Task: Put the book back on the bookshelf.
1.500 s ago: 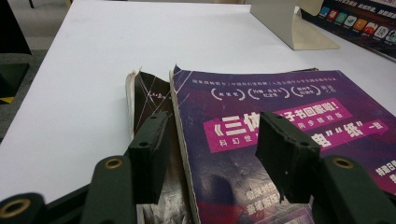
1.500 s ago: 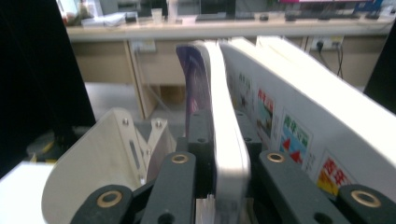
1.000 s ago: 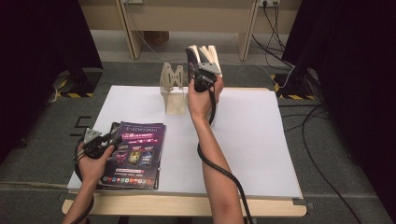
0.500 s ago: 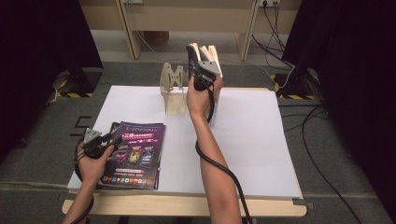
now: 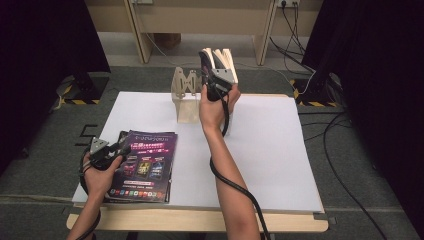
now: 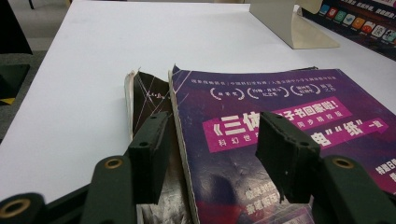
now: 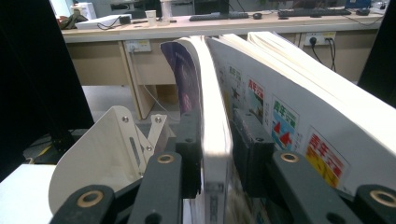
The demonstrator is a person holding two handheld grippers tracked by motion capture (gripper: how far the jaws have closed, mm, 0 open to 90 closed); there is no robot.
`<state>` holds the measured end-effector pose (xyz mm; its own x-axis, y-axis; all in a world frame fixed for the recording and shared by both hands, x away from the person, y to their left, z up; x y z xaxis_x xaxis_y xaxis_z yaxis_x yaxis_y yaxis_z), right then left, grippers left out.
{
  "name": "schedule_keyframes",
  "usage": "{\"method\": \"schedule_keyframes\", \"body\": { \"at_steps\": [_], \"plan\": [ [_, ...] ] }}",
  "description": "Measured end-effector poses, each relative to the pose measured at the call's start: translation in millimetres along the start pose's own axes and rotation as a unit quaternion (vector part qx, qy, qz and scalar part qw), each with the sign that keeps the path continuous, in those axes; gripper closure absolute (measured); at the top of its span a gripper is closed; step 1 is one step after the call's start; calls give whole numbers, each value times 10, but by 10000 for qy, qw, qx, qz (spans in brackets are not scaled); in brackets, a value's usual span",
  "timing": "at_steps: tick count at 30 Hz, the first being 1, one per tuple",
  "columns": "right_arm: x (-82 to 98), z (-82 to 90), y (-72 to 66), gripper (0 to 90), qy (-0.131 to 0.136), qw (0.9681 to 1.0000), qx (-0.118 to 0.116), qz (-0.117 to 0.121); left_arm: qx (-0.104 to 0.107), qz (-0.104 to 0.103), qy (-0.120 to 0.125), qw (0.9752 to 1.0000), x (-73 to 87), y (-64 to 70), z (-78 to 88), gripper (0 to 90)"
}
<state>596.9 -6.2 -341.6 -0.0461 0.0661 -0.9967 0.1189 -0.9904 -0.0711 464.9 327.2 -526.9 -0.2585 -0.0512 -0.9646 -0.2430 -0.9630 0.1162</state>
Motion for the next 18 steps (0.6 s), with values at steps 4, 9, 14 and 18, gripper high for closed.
{"method": "schedule_keyframes", "body": {
  "at_steps": [4, 9, 14, 18],
  "plan": [
    [18, 63, 24, 719, 26, 10000, -18, 53, -3, -3, -28, 10000, 2, 0, 1, 441],
    [42, 135, 63, 685, 46, 9999, -128, -22, -3, -6, -18, 10000, 1, 1, 0, 441],
    [77, 203, 76, 658, 40, 9997, -245, -27, -6, -32, -28, 10000, 2, 2, 0, 442],
    [112, 260, 73, 647, -4, 9994, -335, -64, -8, -28, -43, 10000, 3, 2, -1, 442]
  ]
}}
Point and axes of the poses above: each handheld gripper's, and its own axes: z roughly backward along the jaws, x roughly out of its underside, y roughly to its right, the point moved 7 cm from there along -z, roughly forward along the jaws, and after that the axes turned 13 degrees about y, right-handed, at the moved point
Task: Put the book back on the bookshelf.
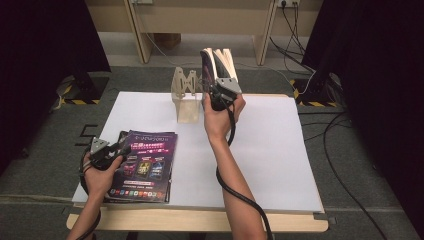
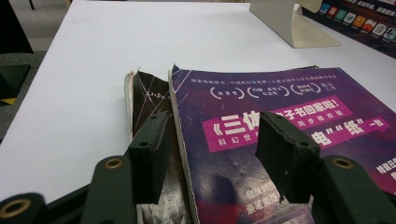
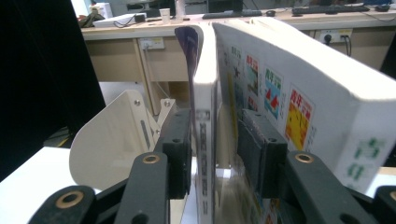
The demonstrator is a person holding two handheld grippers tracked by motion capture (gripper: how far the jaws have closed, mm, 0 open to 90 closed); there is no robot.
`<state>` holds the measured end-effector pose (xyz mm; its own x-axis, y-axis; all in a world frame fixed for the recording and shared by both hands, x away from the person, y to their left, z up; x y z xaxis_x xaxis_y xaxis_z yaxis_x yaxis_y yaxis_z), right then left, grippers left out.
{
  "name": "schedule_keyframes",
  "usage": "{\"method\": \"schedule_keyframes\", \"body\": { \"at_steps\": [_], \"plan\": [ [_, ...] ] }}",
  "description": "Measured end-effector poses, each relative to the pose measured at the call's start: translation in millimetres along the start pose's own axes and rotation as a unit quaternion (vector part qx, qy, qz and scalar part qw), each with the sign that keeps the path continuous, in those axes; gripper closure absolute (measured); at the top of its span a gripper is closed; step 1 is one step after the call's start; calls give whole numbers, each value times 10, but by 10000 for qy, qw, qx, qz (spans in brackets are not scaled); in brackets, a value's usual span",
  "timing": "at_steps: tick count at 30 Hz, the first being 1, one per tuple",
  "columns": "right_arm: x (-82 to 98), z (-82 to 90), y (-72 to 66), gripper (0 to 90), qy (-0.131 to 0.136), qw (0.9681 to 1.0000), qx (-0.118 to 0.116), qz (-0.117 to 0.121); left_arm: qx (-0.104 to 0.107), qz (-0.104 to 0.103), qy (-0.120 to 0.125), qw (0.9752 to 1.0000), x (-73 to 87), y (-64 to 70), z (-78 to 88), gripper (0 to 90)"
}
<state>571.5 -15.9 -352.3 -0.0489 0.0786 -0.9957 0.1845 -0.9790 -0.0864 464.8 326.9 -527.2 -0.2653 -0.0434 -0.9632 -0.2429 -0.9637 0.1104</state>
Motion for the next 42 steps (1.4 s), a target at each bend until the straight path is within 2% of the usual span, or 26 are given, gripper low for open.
{"method": "schedule_keyframes", "body": {
  "at_steps": [10, 16, 21, 30, 34, 37, 42],
  "plan": [
    [79, 176, 78, 621, -59, 9999, -128, 25, -1, -3, -19, 10000, 2, 1, -2, 443],
    [79, 298, 147, 611, -50, 9996, -284, -73, -6, -32, -35, 10000, 5, 8, -8, 446],
    [127, 385, 170, 611, -100, 9995, -295, -20, -4, -65, -53, 10000, 7, 12, -8, 447],
    [265, 495, 161, 612, -240, 9989, -404, -82, 21, -85, -100, 9999, 13, 21, -13, 455],
    [332, 540, 140, 613, -352, 9982, -484, -96, 47, -24, -225, 9997, 32, 30, -16, 493],
    [393, 571, 116, 618, -445, 9968, -613, -237, 27, 59, -297, 9995, 40, 23, -26, 511],
    [541, 613, 63, 623, -649, 9945, -755, -311, 28, 139, -389, 9991, 55, 20, -27, 545]
  ]
}}
Point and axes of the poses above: each handheld gripper's, and its own axes: z roughly backward along the jaws, x roughly out of its underside, y roughly to its right, the point moved 7 cm from there along -z, roughly forward along the jaws, and after that the axes turned 13 degrees about y, right-handed, at the moved point
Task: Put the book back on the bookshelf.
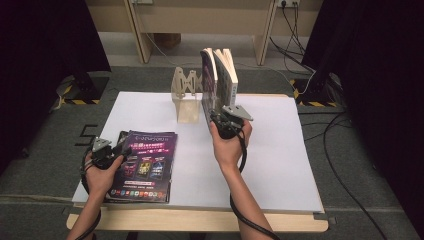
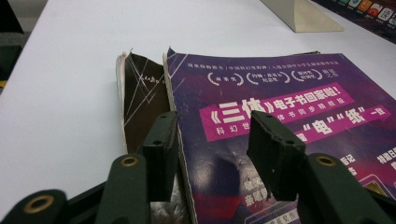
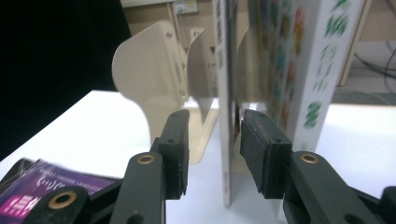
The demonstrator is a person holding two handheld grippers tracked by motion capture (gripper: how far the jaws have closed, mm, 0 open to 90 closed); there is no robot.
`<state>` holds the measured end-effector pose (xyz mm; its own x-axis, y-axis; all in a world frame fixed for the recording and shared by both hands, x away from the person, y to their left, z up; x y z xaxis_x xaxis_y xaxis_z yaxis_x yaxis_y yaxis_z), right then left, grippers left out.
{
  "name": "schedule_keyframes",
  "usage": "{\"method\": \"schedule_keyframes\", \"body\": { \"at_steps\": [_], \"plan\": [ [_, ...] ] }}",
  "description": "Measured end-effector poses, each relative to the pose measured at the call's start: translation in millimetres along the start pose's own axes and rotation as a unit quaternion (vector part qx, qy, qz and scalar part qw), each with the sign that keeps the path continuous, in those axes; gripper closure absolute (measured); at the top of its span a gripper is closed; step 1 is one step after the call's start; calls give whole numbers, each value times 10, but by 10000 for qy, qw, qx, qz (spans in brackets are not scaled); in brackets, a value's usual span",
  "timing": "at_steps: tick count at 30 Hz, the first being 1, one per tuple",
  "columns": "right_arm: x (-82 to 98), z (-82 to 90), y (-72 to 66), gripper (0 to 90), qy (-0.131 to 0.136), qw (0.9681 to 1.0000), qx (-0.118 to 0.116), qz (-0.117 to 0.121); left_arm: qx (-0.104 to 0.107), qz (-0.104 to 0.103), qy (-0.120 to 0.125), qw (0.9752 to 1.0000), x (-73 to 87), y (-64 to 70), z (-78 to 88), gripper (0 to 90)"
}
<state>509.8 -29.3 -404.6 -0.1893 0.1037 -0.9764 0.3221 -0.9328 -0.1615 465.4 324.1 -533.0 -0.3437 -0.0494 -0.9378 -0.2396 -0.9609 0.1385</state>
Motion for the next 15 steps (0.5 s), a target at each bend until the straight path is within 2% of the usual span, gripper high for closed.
{"method": "schedule_keyframes", "body": {
  "at_steps": [9, 12, 15],
  "plan": [
    [204, -4, -82, 620, -270, 9995, -164, -38, -61, 102, -146, 9998, 20, -17, -3, 587],
    [292, -20, -151, 619, -409, 9988, -256, -6, -67, 121, -189, 9997, 28, -18, -3, 589],
    [396, -47, -240, 615, -603, 9974, -375, -75, -70, 148, -242, 9996, 39, -13, 1, 590]
  ]
}}
Point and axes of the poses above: each handheld gripper's, and its own axes: z roughly backward along the jaws, x roughly out of its underside, y roughly to its right, the point moved 7 cm from there along -z, roughly forward along the jaws, and after that the axes turned 13 degrees about y, right-handed, at the moved point
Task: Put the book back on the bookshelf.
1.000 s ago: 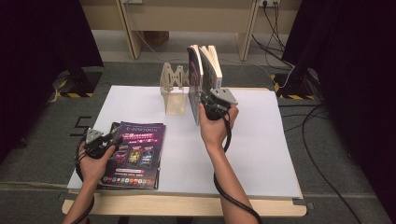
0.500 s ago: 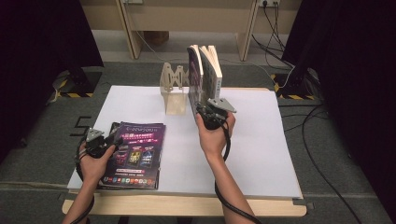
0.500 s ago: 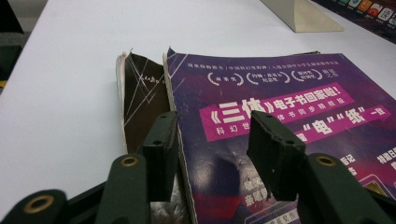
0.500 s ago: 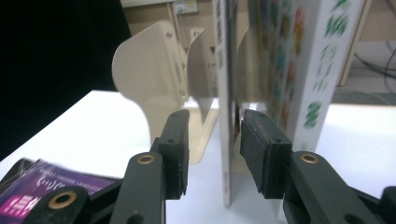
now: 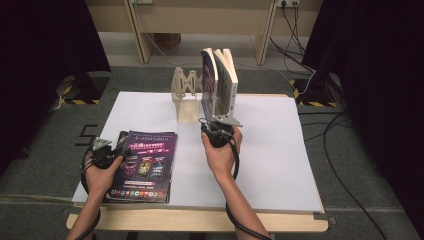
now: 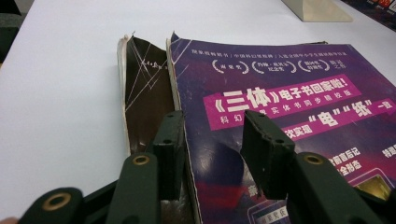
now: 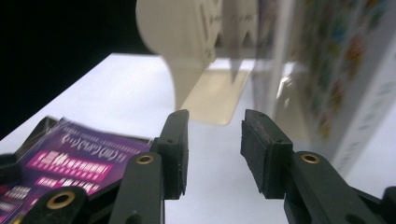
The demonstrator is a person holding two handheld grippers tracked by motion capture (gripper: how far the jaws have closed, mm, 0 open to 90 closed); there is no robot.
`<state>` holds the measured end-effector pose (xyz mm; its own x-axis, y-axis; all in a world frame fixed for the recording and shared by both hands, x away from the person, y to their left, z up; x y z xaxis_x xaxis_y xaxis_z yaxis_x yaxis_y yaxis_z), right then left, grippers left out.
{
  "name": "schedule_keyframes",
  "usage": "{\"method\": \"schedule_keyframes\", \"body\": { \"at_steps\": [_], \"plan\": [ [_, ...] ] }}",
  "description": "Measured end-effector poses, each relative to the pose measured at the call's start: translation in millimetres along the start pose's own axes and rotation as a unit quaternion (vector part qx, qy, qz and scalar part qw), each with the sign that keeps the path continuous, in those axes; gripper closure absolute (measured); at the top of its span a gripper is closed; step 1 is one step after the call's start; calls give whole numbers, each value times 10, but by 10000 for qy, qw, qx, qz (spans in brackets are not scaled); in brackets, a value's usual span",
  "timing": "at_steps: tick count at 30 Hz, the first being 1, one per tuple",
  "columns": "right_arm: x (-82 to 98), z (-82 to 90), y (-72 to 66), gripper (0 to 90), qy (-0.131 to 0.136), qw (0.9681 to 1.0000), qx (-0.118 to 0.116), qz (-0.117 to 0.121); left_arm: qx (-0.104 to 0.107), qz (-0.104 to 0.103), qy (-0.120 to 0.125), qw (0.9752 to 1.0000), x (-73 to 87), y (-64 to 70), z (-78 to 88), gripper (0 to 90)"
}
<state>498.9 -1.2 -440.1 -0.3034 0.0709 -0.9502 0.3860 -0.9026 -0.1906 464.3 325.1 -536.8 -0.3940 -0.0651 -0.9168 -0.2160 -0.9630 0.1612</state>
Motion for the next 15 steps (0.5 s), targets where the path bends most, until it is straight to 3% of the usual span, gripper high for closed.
{"method": "schedule_keyframes", "body": {
  "at_steps": [4, 15],
  "plan": [
    [159, -97, -114, 615, -380, 9986, -251, -259, 26, 70, -94, 9999, 18, 2, 7, 598],
    [358, -261, -239, 602, -900, 9949, -379, -244, 90, 85, -192, 9997, 34, 60, 10, 602]
  ]
}}
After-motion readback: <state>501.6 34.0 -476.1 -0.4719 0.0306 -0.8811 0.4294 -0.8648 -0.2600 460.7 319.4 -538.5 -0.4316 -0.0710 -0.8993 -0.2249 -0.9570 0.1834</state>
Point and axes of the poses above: each handheld gripper's, and its own axes: z roughly backward along the jaws, x roughly out of its underside, y roughly to its right, the point moved 7 cm from there along -z, roughly forward along the jaws, and after that the axes turned 13 degrees about y, right-handed, at the moved point
